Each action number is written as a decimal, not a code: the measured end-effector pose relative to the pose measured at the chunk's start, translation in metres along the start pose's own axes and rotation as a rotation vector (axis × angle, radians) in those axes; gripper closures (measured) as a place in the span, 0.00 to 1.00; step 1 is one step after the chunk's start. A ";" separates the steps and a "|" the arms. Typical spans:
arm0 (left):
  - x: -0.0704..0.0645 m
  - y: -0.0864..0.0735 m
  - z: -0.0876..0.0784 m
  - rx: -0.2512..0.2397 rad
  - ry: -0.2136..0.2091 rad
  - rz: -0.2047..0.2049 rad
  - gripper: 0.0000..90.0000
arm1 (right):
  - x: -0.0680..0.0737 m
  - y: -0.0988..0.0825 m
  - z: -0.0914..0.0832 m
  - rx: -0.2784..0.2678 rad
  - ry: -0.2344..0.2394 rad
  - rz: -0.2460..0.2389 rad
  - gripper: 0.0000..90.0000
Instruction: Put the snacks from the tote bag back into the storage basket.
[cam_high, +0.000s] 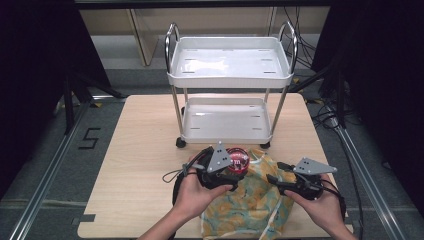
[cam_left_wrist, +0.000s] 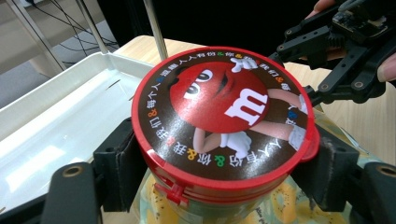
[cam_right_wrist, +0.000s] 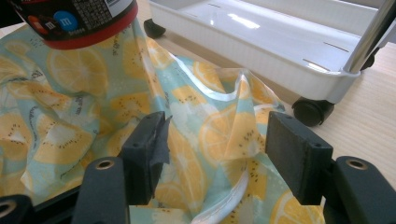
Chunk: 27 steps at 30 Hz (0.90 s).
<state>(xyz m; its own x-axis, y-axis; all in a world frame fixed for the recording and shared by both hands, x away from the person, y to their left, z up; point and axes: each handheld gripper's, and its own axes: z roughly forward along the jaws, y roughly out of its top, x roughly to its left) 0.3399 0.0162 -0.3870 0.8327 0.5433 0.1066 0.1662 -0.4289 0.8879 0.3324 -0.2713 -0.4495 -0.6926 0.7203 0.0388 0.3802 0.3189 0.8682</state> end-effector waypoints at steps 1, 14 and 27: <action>0.000 0.000 0.000 -0.004 0.003 -0.010 0.28 | 0.000 0.000 0.000 0.002 -0.001 0.002 0.44; 0.007 0.001 -0.002 -0.013 0.023 -0.008 0.28 | -0.003 0.000 -0.001 -0.023 -0.006 -0.033 0.44; 0.013 0.002 -0.004 -0.017 0.046 -0.015 0.28 | -0.002 0.001 -0.002 -0.013 -0.001 -0.025 0.43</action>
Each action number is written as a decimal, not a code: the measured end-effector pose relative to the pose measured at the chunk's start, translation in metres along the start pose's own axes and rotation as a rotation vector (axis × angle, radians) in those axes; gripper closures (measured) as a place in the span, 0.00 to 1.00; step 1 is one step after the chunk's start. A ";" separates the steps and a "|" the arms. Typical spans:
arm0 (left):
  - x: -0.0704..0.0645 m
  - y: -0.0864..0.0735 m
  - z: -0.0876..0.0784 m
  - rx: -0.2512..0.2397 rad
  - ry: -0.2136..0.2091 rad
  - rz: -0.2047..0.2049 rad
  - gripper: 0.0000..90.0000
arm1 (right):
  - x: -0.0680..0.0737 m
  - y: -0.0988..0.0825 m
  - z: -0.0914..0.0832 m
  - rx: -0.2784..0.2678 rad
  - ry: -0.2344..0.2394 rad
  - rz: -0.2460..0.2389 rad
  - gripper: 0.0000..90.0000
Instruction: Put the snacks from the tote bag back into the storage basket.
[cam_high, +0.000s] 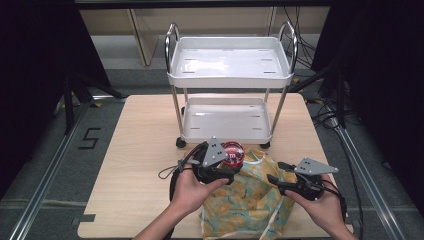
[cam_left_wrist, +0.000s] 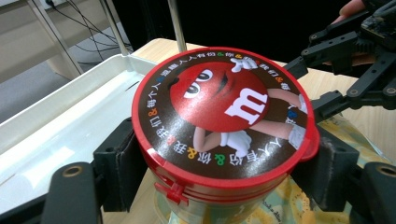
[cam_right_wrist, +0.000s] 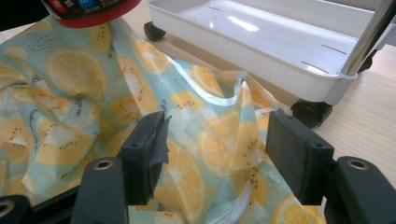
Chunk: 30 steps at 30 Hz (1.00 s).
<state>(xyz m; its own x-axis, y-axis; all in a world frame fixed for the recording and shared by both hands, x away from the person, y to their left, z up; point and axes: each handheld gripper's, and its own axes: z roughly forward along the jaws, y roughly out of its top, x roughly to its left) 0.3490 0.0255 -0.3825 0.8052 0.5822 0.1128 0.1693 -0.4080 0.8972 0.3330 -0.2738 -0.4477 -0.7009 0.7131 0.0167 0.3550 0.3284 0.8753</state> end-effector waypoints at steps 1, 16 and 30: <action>0.001 0.000 0.000 -0.002 0.004 -0.003 0.28 | 0.002 0.000 0.000 0.006 0.001 0.023 0.43; 0.009 0.002 -0.005 -0.008 0.028 -0.007 0.28 | 0.000 0.000 0.000 -0.002 -0.009 0.001 0.43; 0.016 0.001 -0.005 -0.012 0.040 -0.009 0.28 | 0.000 0.000 0.000 -0.018 -0.013 0.008 0.43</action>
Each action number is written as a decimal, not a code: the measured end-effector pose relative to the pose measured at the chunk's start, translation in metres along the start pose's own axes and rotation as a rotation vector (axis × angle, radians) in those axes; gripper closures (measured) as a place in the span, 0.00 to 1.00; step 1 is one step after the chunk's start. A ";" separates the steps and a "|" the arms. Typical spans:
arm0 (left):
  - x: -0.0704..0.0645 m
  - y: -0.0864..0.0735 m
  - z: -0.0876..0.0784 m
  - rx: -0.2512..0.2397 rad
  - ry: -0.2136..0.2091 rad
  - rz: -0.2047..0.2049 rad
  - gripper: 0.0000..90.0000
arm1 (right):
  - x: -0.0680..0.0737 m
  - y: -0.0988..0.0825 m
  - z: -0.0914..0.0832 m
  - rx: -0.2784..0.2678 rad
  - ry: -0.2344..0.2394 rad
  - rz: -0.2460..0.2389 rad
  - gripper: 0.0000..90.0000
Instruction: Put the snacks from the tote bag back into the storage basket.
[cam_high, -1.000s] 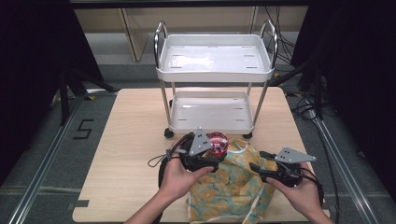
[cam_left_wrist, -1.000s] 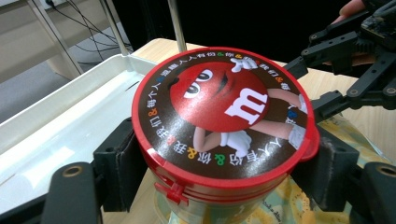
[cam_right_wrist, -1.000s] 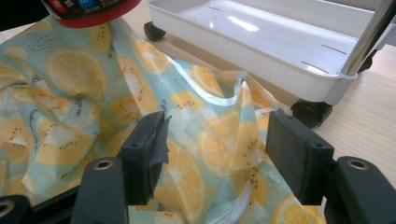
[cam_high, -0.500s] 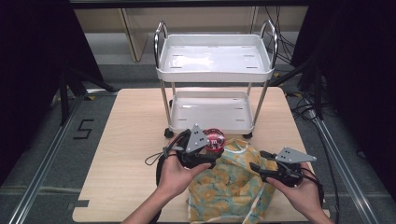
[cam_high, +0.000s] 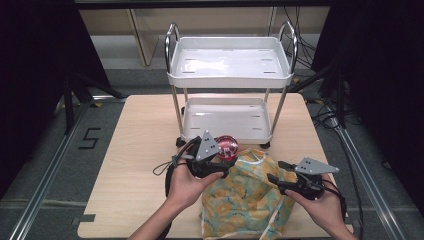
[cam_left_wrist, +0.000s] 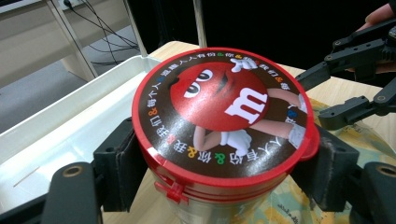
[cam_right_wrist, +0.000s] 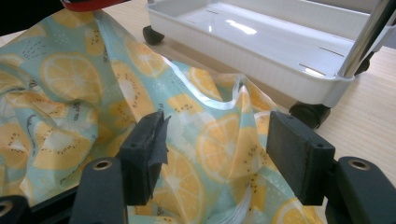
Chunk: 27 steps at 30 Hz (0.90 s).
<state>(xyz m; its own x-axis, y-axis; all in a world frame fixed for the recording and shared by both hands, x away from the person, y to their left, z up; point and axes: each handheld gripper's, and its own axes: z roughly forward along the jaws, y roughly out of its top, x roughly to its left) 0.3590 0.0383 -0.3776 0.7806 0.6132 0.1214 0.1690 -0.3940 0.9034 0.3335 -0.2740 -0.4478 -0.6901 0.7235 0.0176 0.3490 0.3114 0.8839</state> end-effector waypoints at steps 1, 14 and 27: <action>0.000 0.000 0.000 0.001 0.000 0.003 0.28 | 0.000 0.000 0.000 0.005 0.009 0.010 0.43; 0.005 0.000 -0.001 0.000 0.014 0.001 0.28 | 0.001 0.000 0.000 0.005 0.005 -0.004 0.43; 0.013 -0.001 0.001 0.006 0.027 -0.002 0.28 | 0.001 -0.001 -0.002 0.013 -0.001 0.015 0.43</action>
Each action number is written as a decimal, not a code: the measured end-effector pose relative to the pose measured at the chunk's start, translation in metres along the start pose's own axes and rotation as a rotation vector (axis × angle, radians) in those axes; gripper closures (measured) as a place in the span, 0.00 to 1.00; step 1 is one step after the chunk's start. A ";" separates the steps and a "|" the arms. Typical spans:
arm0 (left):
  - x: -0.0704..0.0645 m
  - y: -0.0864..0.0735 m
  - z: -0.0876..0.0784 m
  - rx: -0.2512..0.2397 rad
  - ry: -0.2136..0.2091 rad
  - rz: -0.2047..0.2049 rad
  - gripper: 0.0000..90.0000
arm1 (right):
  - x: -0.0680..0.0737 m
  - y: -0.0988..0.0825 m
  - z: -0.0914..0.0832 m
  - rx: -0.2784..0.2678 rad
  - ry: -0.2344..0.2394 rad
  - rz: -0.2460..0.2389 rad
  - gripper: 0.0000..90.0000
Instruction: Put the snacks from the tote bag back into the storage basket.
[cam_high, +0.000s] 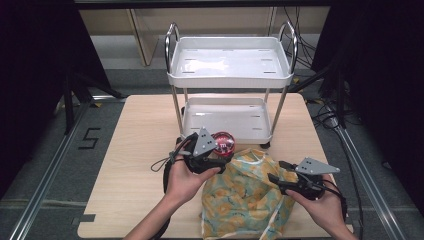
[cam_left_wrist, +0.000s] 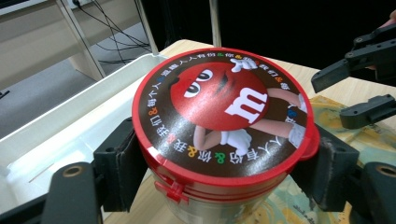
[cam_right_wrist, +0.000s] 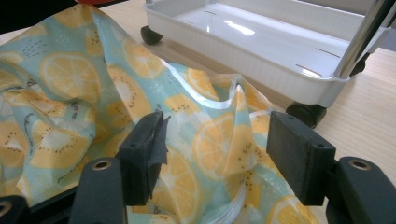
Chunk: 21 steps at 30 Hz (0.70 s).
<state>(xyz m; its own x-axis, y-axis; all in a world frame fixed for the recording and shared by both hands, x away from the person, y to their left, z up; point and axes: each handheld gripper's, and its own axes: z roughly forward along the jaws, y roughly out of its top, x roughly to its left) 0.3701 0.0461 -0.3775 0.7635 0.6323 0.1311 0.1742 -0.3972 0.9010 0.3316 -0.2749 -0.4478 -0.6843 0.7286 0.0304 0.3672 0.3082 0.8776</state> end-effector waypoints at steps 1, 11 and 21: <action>0.001 0.000 0.000 -0.003 0.002 0.000 0.28 | 0.000 0.000 0.000 0.001 0.002 0.005 0.43; 0.006 0.000 0.001 -0.001 0.020 -0.003 0.28 | 0.001 0.000 -0.001 -0.001 -0.001 0.008 0.42; 0.009 -0.001 0.005 0.000 0.029 -0.009 0.28 | 0.000 0.000 -0.001 -0.012 -0.004 -0.002 0.42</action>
<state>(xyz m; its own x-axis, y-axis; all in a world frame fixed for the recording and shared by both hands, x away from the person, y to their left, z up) 0.3802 0.0492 -0.3792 0.7438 0.6547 0.1349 0.1807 -0.3912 0.9024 0.3316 -0.2755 -0.4473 -0.6826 0.7303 0.0268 0.3584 0.3026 0.8832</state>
